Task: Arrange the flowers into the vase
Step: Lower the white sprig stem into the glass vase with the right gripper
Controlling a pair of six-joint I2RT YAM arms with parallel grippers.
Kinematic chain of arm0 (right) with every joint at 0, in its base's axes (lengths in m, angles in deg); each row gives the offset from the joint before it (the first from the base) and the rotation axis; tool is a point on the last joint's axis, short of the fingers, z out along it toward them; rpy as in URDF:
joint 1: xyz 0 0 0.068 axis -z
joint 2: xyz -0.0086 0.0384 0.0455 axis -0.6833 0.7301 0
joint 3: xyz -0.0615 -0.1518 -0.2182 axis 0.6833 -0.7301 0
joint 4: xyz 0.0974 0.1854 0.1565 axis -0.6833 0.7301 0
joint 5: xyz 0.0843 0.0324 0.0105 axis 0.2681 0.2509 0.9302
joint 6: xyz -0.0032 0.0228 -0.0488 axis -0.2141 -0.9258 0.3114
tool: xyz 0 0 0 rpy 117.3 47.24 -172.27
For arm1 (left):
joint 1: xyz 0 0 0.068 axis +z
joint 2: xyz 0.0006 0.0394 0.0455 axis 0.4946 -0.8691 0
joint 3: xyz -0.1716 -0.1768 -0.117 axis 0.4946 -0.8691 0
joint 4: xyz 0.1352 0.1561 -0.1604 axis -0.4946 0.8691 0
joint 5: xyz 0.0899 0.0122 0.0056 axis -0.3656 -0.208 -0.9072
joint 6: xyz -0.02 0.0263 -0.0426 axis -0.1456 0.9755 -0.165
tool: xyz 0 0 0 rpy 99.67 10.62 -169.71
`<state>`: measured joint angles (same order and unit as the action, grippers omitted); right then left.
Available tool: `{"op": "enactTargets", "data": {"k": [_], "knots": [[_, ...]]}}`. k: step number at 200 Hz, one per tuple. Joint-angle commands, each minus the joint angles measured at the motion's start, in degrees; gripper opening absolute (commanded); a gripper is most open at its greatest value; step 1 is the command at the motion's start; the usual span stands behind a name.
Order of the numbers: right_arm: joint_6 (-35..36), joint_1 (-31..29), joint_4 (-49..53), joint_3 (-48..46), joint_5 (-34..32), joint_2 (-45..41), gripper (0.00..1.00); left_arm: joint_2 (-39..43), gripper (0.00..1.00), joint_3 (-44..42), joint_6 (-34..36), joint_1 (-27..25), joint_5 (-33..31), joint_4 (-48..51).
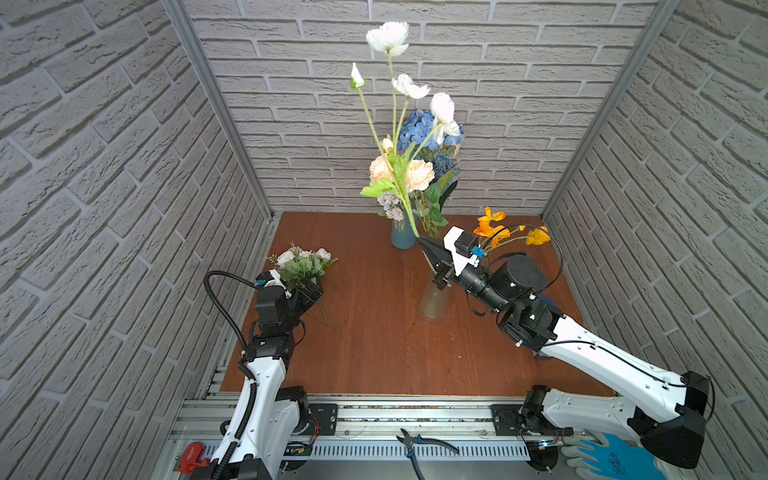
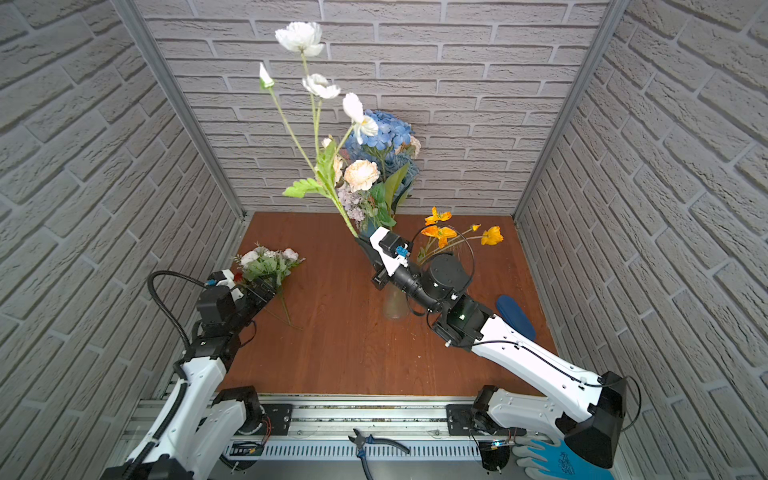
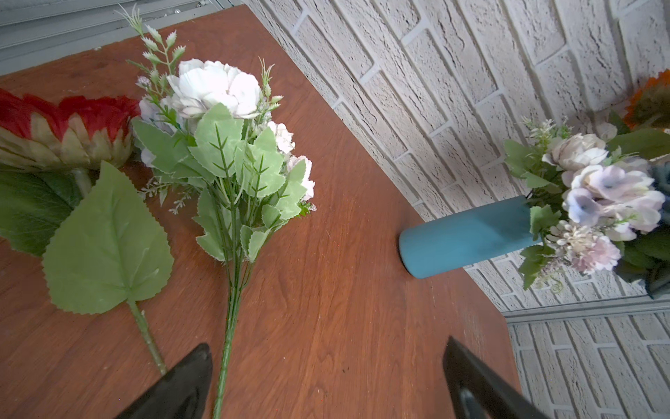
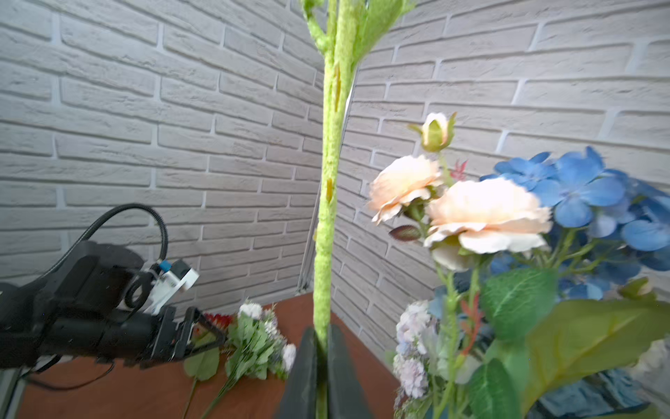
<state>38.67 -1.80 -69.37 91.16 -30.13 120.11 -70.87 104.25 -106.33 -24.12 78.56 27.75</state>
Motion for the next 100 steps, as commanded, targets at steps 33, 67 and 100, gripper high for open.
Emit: {"op": "enactTargets", "data": {"k": [33, 67, 100], "knots": [[-6.0, 4.6, -24.4, -6.3, 3.0, 6.6, 0.06, 0.3, 0.98, -0.9, 0.6, 0.3, 2.0, -3.3], [-5.2, 5.7, -29.4, -10.8, 2.3, 8.4, 0.06, 0.9, 0.98, -0.7, 1.3, 0.2, 3.4, -3.2], [-4.8, 6.3, -30.1, -15.0, 0.7, 7.1, 0.06, 1.4, 0.98, -0.6, 1.4, 0.2, 4.3, -3.8]]}}
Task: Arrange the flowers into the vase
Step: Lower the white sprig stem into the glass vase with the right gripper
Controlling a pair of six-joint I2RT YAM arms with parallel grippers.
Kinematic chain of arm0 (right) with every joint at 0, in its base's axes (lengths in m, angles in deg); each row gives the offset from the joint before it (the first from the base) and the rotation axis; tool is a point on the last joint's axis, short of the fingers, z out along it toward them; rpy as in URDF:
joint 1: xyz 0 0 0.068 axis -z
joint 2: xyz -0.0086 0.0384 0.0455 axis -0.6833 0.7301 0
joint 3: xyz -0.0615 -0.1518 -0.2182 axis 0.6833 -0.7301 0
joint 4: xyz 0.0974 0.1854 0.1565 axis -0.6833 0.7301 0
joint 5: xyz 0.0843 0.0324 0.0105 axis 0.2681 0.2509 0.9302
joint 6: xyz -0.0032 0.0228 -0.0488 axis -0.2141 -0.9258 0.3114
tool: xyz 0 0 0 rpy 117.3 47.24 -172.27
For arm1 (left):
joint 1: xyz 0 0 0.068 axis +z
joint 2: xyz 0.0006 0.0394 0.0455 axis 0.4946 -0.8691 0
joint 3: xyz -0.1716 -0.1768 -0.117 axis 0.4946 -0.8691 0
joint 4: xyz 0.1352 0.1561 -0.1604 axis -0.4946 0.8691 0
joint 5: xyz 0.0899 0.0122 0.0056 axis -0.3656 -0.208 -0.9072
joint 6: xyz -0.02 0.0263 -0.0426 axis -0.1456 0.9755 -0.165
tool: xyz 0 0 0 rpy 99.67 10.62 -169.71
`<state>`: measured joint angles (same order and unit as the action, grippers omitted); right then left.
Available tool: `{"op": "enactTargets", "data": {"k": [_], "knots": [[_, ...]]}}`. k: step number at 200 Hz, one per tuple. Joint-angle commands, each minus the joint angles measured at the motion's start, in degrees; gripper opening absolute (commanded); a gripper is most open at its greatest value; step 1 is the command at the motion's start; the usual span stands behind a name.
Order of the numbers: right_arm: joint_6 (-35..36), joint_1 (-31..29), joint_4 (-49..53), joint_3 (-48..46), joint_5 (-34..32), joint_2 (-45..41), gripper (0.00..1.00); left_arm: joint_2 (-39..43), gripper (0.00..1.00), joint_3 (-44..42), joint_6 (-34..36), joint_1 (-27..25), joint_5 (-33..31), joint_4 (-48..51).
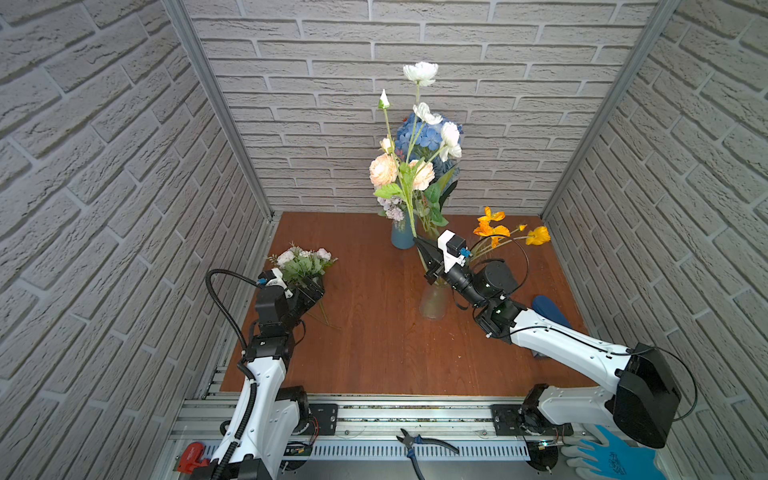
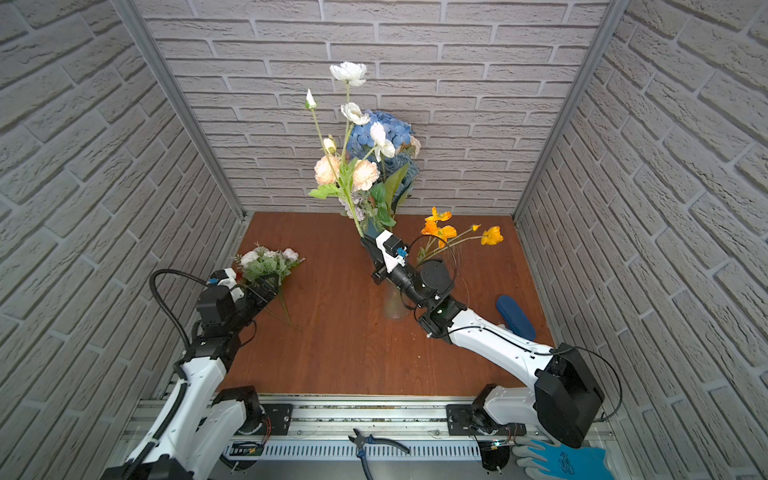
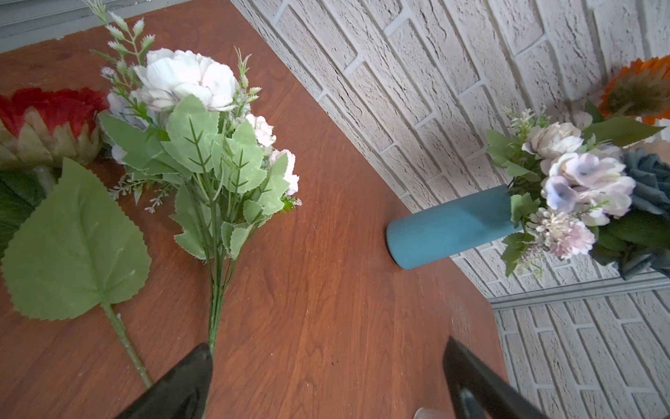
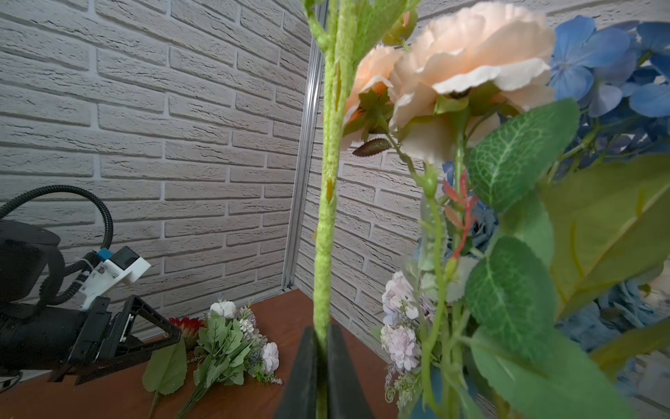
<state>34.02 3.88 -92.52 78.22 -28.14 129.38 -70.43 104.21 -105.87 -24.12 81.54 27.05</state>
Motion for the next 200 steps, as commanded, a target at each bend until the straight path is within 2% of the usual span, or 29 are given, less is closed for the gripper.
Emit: {"op": "enactTargets", "data": {"k": [1, 94, 116, 149, 164, 200], "knots": [[-0.1, 0.6, -7.0, -2.2, -1.3, -2.1, 0.06, 1.0, 0.98, -0.6, 1.0, 0.2, 1.3, -3.1], [-1.9, 1.1, -4.8, -10.7, -3.5, -6.2, 0.06, 2.0, 0.98, 0.1, 0.4, -0.5, 1.4, -3.1], [-2.6, 1.1, -4.6, -13.4, -3.6, -5.8, 0.13, 2.4, 0.98, 0.1, 0.3, -0.8, 1.2, -2.8], [-3.9, 1.1, -9.8, -18.0, -6.4, -5.1, 0.16, 4.1, 0.98, 0.5, 0.6, -0.8, 0.4, -0.9], [-4.2, 1.1, -9.2, -18.7, -6.3, -5.1, 0.18, 4.8, 0.98, 0.8, 0.8, -0.8, -0.4, 0.2], [-3.8, 1.1, -6.5, -19.5, -5.2, -7.0, 0.29, 5.9, 0.98, 2.3, 1.3, -0.9, -2.1, 2.5]]}}
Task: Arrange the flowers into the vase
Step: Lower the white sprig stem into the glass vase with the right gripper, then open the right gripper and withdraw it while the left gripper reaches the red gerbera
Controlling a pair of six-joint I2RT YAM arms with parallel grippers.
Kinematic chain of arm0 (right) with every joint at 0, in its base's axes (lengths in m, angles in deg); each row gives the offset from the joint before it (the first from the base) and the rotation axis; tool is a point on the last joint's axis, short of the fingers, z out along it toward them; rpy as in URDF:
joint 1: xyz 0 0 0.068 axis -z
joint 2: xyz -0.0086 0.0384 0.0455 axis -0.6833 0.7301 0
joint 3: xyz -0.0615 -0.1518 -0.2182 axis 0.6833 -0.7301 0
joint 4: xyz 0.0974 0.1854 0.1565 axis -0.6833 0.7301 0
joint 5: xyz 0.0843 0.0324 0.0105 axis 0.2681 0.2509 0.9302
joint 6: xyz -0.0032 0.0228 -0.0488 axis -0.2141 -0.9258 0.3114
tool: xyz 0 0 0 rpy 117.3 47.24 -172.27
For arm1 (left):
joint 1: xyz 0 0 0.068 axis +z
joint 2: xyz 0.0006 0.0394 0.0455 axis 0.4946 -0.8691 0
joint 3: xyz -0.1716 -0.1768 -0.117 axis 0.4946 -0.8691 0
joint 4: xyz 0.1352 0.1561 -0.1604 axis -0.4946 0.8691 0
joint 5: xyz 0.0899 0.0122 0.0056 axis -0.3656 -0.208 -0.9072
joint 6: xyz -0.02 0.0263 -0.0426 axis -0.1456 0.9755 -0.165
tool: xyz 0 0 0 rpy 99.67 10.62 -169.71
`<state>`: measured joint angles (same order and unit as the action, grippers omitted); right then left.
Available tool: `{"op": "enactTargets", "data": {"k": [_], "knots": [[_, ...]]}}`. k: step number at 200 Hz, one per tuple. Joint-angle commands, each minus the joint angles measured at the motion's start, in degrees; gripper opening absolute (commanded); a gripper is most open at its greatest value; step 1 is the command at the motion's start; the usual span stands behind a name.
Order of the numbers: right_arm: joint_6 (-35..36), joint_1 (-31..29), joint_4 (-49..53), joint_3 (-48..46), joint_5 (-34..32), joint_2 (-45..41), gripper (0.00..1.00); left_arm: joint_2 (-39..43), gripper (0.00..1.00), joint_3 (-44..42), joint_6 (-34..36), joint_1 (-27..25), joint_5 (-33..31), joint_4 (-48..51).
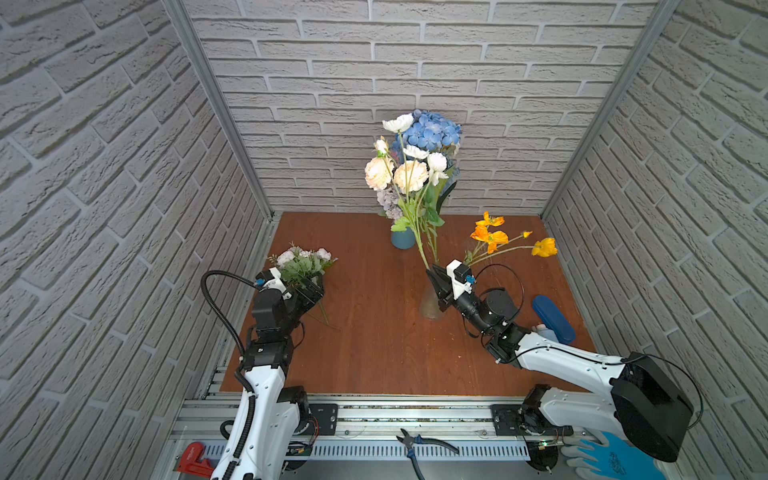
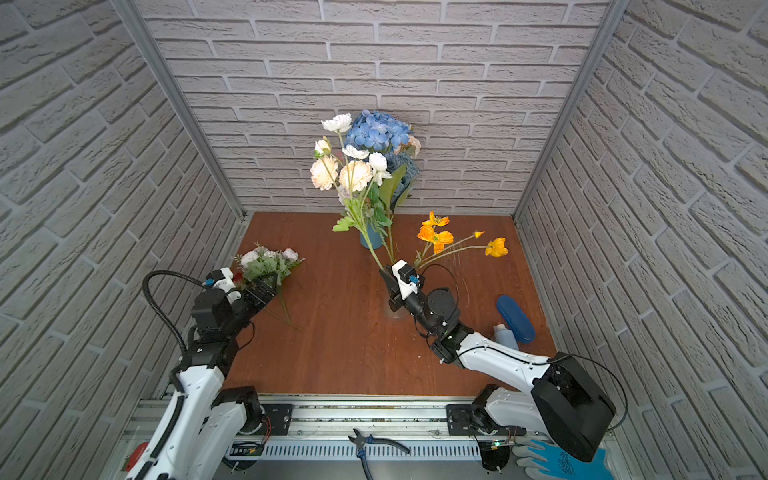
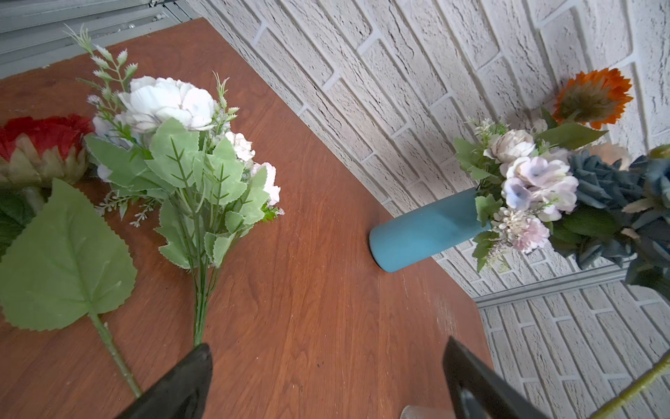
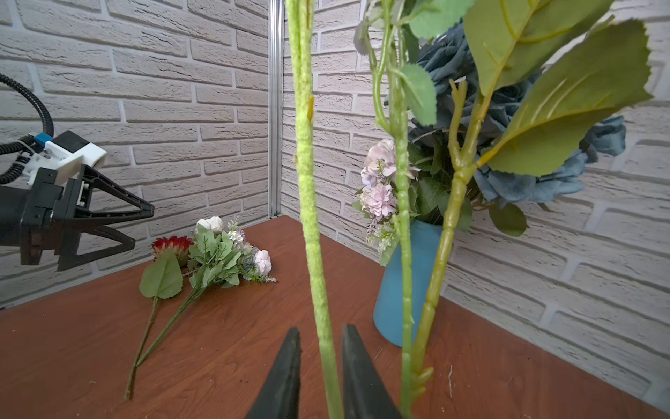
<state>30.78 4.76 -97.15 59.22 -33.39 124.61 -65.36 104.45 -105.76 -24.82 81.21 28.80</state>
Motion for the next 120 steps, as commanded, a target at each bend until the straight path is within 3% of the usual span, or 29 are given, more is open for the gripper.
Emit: {"op": "enactTargets", "data": {"k": [1, 41, 82, 120], "knots": [[-0.6, 0.2, -1.8, -0.5, 0.0, -2.4, 0.29, 0.9, 0.98, 2.1, 1.2, -0.2, -1.9, 0.8], [-1.2, -0.1, 6.0, -0.4, -0.3, -10.0, 0.49, 0.8, 0.98, 4.8, 2.2, 0.0, -3.8, 4.0], [-1.5, -0.7, 24.3, 6.3, 2.7, -15.8, 0.55, 0.0, 0.98, 8.4, 3.8, 1.1, -5.6, 6.6], [-2.3, -4.5, 36.2, 13.5, 3.3, -16.7, 0.58, -1.1, 0.98, 15.2, 9.6, 3.4, -10.3, 13.7]]}}
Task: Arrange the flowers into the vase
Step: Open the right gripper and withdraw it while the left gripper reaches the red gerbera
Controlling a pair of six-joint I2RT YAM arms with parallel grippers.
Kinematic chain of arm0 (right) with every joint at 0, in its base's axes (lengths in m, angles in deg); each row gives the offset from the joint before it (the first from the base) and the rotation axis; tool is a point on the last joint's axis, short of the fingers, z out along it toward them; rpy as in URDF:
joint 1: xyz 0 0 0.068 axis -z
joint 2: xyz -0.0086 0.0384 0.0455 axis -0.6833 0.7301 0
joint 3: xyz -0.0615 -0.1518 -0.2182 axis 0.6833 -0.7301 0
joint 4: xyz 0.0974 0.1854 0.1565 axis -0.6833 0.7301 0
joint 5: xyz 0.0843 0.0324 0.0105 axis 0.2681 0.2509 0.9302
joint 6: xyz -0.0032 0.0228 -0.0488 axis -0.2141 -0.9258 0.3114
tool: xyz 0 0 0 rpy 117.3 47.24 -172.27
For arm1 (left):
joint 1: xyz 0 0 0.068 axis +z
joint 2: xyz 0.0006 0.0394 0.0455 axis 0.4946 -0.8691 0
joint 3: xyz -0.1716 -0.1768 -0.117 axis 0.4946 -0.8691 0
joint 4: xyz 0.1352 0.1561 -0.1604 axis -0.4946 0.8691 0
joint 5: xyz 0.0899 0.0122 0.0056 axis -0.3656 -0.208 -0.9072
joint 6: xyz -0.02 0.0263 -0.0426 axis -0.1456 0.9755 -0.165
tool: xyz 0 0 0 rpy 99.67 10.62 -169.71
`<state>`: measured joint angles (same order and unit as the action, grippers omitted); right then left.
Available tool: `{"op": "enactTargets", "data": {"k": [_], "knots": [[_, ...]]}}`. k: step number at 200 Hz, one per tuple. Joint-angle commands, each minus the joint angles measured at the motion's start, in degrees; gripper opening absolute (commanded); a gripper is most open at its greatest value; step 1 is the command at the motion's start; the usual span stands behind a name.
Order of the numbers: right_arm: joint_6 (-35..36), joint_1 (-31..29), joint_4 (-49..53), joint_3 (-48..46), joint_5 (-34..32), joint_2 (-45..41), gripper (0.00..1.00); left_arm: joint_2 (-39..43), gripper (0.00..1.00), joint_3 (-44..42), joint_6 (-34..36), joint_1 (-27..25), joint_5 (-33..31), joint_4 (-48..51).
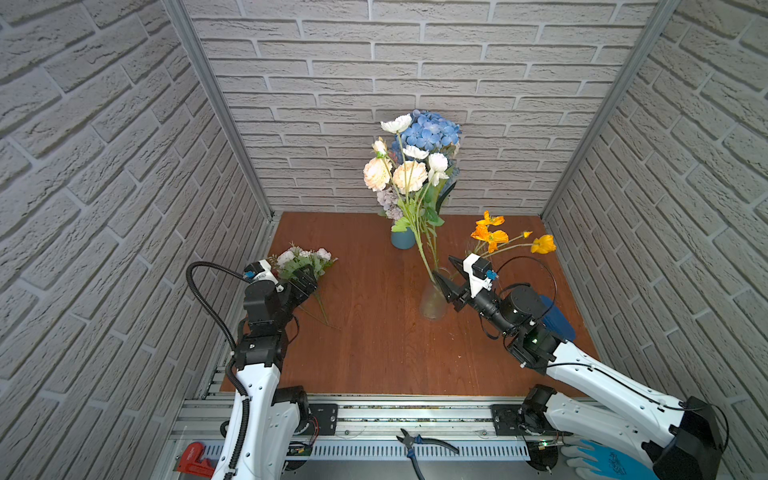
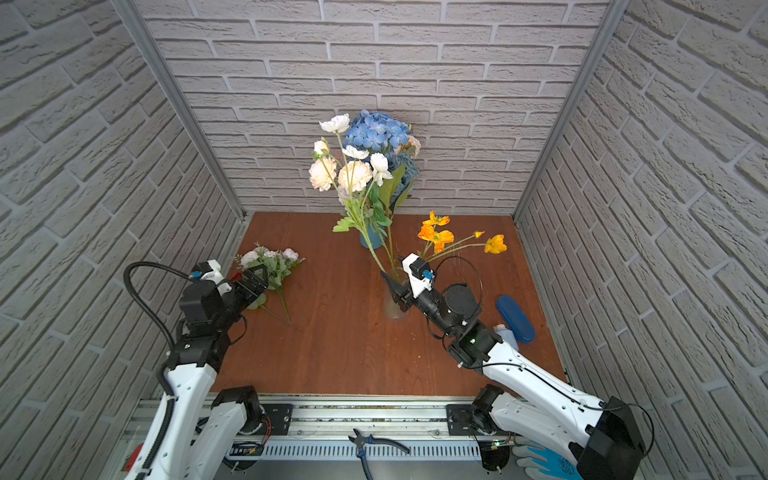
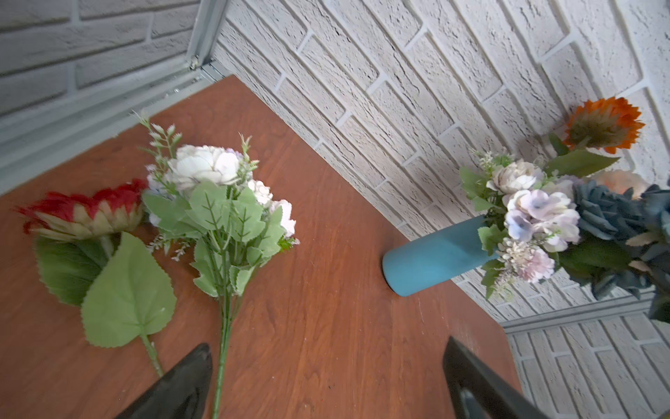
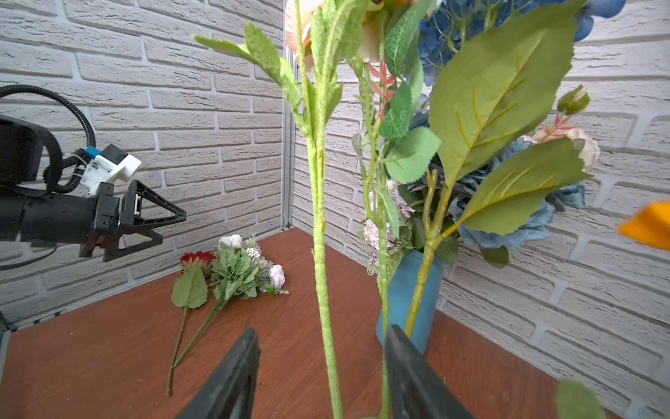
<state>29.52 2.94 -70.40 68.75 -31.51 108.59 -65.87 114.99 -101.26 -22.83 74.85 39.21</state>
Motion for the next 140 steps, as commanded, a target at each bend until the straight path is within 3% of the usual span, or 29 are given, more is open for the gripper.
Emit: {"op": "enactTargets", "data": {"k": [1, 33, 56, 75, 111, 140], "knots": [[-1.1, -2.8, 9.6, 4.2, 1.4, -0.6, 0.59, -0.7, 0.98, 4.8, 5.3, 1.4, -4.1, 3.4], [-1.6, -7.6, 13.6, 8.6, 0.4, 3.7, 0.62, -6.6, 0.98, 8.8, 6.3, 4.3, 0.0, 6.3], [-4.1, -9.4, 11.1, 9.3, 0.6, 8.5, 0.62, -10.1, 0.98, 8.7, 4.6, 5.7, 3.1, 5.2], [-5.8, -11.0, 7.5, 9.6, 0.2, 13.2, 0.62, -11.3, 0.98, 6.6, 2.9, 7.0, 3.7, 4.8], [-5.5, -13.9, 8.9, 13.7, -0.8, 22.8, 0.62, -10.0, 0.98, 0.2, -1.2, 14.0, 7.8, 4.9], [-6.9, -14.4, 6.8, 14.9, 1.5, 29.2, 0.62, -12.6, 0.98, -2.6, -1.8, 14.4, 8.6, 4.6]]}}
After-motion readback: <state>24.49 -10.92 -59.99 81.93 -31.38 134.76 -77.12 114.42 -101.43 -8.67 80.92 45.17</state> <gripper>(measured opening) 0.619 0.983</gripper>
